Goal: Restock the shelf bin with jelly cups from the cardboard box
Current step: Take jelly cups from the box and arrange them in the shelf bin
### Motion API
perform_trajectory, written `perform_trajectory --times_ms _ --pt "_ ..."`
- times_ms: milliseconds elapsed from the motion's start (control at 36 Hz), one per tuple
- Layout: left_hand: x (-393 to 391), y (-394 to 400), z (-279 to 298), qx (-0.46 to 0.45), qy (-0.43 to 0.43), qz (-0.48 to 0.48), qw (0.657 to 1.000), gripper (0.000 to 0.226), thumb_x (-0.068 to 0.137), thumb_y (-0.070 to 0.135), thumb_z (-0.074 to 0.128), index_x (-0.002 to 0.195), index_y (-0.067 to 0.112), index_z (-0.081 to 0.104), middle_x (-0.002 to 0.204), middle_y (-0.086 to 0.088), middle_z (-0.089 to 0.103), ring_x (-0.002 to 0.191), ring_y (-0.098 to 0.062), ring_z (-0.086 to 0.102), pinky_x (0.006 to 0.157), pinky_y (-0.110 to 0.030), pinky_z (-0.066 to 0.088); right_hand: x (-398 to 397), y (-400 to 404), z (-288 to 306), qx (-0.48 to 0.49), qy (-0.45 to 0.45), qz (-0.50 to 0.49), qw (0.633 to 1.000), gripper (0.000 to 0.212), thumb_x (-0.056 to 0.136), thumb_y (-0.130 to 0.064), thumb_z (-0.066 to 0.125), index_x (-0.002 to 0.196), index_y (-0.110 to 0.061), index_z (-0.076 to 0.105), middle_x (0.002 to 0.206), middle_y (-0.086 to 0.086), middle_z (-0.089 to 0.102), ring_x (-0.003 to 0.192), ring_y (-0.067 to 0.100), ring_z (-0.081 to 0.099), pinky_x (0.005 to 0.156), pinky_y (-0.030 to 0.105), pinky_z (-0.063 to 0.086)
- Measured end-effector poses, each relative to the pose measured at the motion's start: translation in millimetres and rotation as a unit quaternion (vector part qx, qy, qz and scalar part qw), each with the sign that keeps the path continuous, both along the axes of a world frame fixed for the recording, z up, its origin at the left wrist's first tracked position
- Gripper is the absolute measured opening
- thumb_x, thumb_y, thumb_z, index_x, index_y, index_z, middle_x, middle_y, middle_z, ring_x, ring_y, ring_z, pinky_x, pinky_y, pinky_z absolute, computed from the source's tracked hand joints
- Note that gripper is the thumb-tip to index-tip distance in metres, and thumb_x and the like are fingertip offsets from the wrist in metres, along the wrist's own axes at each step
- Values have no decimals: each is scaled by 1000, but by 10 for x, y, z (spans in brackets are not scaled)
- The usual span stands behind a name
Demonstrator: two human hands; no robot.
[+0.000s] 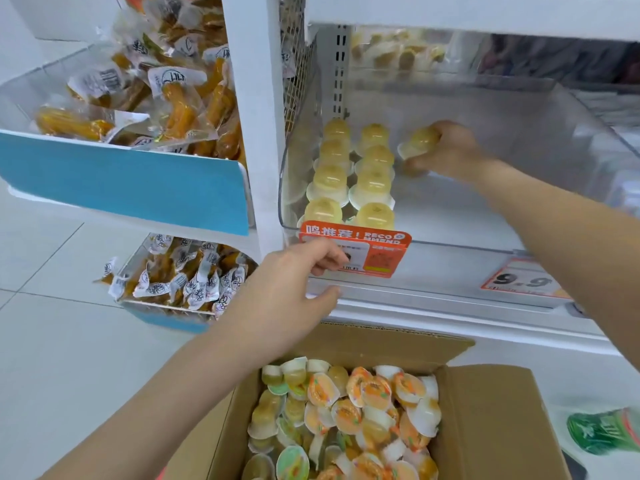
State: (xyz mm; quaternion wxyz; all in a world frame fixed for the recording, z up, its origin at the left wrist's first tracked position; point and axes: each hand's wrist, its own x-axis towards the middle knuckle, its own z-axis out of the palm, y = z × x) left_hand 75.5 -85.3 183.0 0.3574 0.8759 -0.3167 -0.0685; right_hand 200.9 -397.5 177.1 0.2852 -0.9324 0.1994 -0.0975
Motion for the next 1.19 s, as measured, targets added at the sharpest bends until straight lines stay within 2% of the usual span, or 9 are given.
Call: perform_trajectory --times_ms 56,167,278,333,472,694,833,944,1194 --pt "-7 3 -14 7 -12 -2 1000 29 84 20 66 108 34 56 103 24 57 98 10 50 78 0 37 12 5 -8 25 -14 -7 1000 54 64 -29 85 109 -12 59 105 1 58 95 16 56 77 27 48" --pt "-30 -3 -40 18 -30 -5 999 31 84 22 66 111 33 54 107 21 56 99 9 48 78 -1 37 -21 34 -50 75 -87 -14 993 11 87 -13 58 85 -15 46 95 8 45 86 25 48 55 28 51" --pt "-38 -11 -43 13 -29 -1 999 31 84 21 66 111 32 54 107 19 56 98 9 49 78 -3 39 51 -6 -110 89 -79 -3 993 50 63 -28 82 101 -20 51 102 2 53 91 20 54 75 23 51" --pt "-41 -16 -48 10 -26 3 1000 31 84 20 66 110 32 54 107 19 56 98 8 50 78 -4 40 64 -22 -147 111 -90 -9 990 63 60 -28 86 113 -14 54 104 3 56 91 18 55 71 11 49" --pt "-52 -26 -69 5 -23 11 1000 30 84 20 67 108 30 53 106 17 56 98 4 51 80 -13 46 69 -46 -198 74 -101 -2 992 63 64 -27 84 117 -15 52 99 3 60 89 19 59 83 33 52" --pt "-56 -20 -79 -5 -20 8 1000 30 84 19 66 109 29 53 107 15 55 98 3 51 80 -14 46 51 0 -186 52 -97 0 994 68 68 -28 81 123 -12 46 100 2 58 99 21 59 87 31 49" --pt "-44 1 -94 -2 -24 2 1000 31 84 19 66 110 29 52 108 16 55 98 3 51 81 -14 46 -25 10 -116 39 -65 -4 997 68 71 -30 80 126 -11 44 124 9 53 109 22 54 84 29 45" --pt "-50 43 -104 -7 -26 -6 1000 27 84 18 66 106 28 55 103 16 56 95 3 52 77 -11 44 -257 132 242 25 -131 -53 990 53 76 -26 75 122 -14 53 110 2 53 99 15 52 82 25 45" --pt "-70 226 -436 66 3 -2 998 13 83 13 62 90 24 61 92 12 61 82 -3 59 71 -26 50 -2041 985 516 -12 -273 172 946 21 82 -2 66 98 -15 67 88 -17 58 72 -3 55 72 6 43"
